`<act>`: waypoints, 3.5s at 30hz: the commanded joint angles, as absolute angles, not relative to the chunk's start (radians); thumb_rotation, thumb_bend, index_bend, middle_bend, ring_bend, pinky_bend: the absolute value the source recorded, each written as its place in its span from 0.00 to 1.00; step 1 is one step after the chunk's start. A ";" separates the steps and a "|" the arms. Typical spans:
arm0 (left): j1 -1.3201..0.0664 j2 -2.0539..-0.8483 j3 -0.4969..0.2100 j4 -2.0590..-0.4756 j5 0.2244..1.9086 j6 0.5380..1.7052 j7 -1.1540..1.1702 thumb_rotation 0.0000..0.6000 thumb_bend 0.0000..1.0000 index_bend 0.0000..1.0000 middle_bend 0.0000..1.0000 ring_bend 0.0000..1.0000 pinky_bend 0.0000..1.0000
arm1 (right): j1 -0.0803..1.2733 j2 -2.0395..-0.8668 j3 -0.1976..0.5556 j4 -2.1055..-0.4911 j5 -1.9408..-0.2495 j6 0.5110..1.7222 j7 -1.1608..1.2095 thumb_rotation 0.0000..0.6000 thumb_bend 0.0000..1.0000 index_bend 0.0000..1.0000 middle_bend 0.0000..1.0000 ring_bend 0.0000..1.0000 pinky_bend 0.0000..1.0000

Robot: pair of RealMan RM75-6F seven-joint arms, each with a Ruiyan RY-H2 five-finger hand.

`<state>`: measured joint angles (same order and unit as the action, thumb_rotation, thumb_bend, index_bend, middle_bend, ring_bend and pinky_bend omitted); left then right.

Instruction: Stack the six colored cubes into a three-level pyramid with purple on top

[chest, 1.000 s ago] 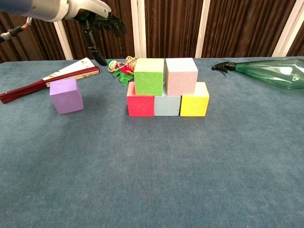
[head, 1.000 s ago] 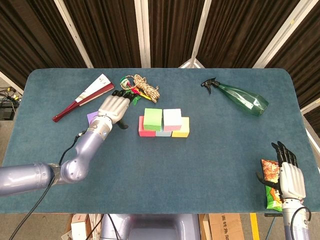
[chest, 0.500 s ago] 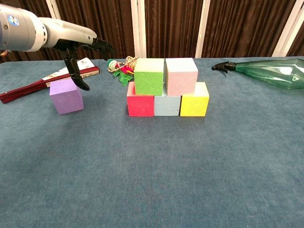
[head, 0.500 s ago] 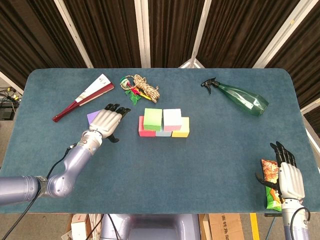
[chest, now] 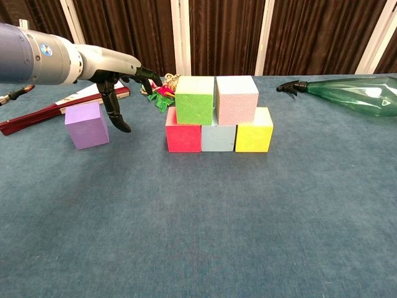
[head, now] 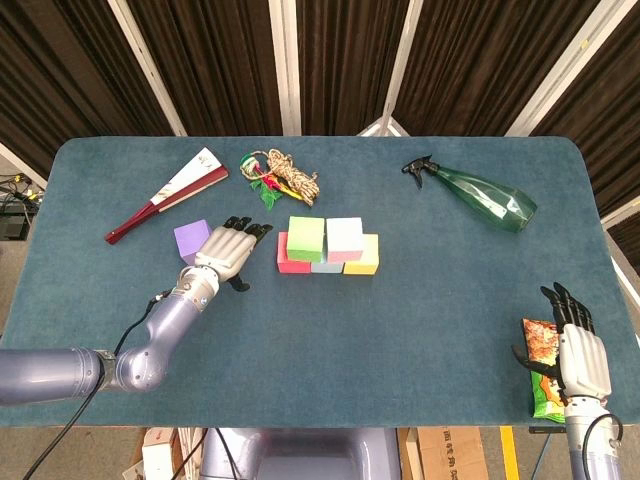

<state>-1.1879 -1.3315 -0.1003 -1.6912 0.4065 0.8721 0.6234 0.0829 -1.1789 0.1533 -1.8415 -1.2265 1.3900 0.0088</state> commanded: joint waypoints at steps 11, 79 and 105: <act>-1.186 -1.303 -0.097 -1.733 0.383 0.901 0.625 1.00 0.22 0.06 0.11 0.00 0.00 | 0.177 -1.125 0.167 -1.857 -1.220 1.273 -0.122 1.00 0.25 0.14 0.05 0.05 0.00; -1.141 -1.251 -0.110 -1.816 0.388 0.929 0.572 1.00 0.21 0.06 0.11 0.00 0.00 | 0.753 -1.462 0.302 -1.911 -0.483 1.226 -0.716 1.00 0.25 0.14 0.05 0.05 0.00; -1.145 -1.298 -0.113 -1.789 0.408 0.943 0.573 1.00 0.21 0.06 0.12 0.00 0.00 | 0.817 -1.475 0.304 -1.875 -0.426 1.219 -0.690 1.00 0.25 0.14 0.05 0.05 0.00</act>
<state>-1.1447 -1.2981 -0.1128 -1.7889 0.4080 0.9429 0.5730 0.8166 -1.4754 0.3041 -1.8750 -0.4266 1.2193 -0.6904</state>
